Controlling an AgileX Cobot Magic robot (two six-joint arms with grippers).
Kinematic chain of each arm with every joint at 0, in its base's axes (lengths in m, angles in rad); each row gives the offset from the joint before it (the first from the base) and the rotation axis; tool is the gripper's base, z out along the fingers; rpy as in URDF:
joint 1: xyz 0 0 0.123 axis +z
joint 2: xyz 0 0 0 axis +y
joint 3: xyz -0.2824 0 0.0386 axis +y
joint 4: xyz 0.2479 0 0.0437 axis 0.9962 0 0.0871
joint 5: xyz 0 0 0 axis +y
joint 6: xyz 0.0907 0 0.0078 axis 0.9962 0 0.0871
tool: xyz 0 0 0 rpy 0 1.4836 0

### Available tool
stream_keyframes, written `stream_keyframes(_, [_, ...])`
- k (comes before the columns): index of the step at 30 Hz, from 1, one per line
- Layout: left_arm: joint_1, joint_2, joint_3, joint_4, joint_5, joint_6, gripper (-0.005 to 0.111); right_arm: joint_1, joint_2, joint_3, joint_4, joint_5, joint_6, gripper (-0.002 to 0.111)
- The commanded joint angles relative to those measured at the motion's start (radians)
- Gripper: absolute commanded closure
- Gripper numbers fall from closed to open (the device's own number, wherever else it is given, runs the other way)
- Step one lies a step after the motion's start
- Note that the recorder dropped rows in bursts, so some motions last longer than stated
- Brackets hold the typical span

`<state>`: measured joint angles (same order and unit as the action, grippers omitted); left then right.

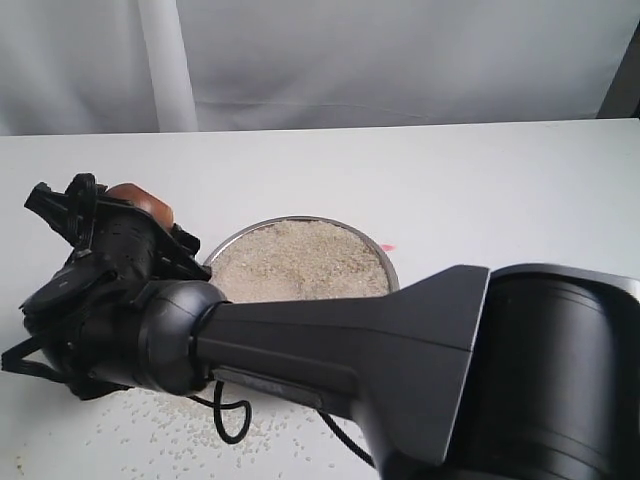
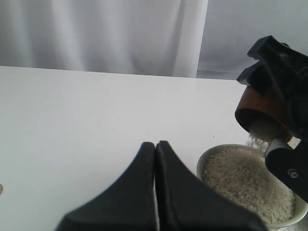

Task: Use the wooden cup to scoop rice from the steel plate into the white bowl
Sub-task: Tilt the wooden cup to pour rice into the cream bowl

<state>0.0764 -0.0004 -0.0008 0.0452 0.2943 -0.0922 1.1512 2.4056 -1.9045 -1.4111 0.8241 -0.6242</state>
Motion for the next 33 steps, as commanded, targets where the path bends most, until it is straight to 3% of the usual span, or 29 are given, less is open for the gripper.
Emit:
stream_keyframes(1, [-0.006,0.0,0.001,-0.001,-0.01,-0.004,0.107,0.009,-0.005,-0.011,-0.025,0.01,-0.004,0.108])
stream_keyframes(20, [-0.006,0.0,0.001,-0.001,-0.01,-0.004,0.107,0.036,-0.005,-0.011,-0.122,0.076,0.004,0.108])
stream_keyframes(33, [-0.006,0.0,0.001,-0.001,-0.01,-0.004,0.107,0.034,-0.123,-0.011,0.058,-0.016,0.553,0.108])
